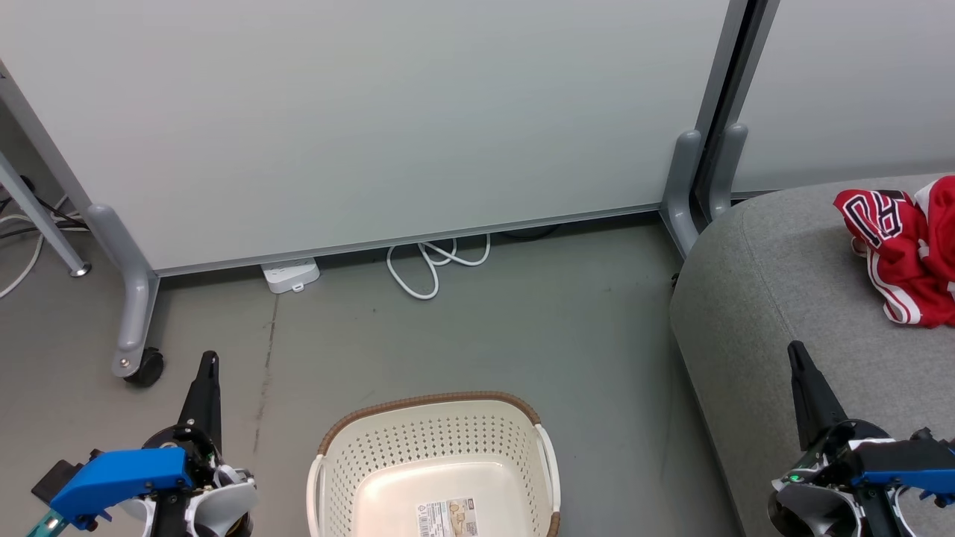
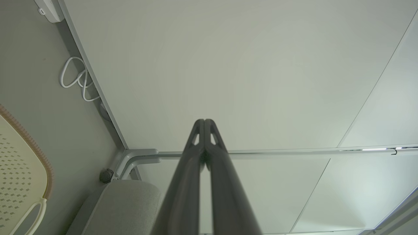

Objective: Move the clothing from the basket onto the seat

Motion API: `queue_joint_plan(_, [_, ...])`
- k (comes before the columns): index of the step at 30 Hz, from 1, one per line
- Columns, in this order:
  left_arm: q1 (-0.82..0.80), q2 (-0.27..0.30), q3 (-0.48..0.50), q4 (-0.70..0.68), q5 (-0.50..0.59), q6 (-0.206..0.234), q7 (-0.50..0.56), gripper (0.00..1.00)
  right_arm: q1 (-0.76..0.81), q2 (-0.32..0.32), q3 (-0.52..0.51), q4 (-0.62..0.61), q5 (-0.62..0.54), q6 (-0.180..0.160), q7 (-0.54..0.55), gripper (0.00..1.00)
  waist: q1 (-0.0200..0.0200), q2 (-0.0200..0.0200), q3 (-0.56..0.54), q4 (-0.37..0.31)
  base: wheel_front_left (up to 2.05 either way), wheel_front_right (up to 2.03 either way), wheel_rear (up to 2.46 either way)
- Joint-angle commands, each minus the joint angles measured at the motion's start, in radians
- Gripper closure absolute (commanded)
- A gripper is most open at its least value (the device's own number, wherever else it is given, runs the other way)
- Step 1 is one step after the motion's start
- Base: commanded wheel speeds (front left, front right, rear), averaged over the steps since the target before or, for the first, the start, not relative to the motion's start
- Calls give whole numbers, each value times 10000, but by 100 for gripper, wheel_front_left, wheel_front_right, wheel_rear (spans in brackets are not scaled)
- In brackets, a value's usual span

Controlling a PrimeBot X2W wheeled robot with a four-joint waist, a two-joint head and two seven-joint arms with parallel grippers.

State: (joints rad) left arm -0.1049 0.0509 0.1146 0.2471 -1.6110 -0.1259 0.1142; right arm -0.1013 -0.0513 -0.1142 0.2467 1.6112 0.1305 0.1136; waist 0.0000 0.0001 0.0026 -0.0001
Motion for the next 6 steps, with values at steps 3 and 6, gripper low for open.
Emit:
queue_joint_plan(3, [-109, -13, 30, -36, -19, -88, 48, 100, -153, 20, -22, -32, 24, 4, 33, 100, 0, -1, 0, 1, 0, 0, 0])
queue_joint_plan(6, [-109, -13, 29, -36, -20, -88, 47, 100, -151, 20, -21, -32, 24, 4, 33, 100, 0, -1, 0, 1, 0, 0, 0])
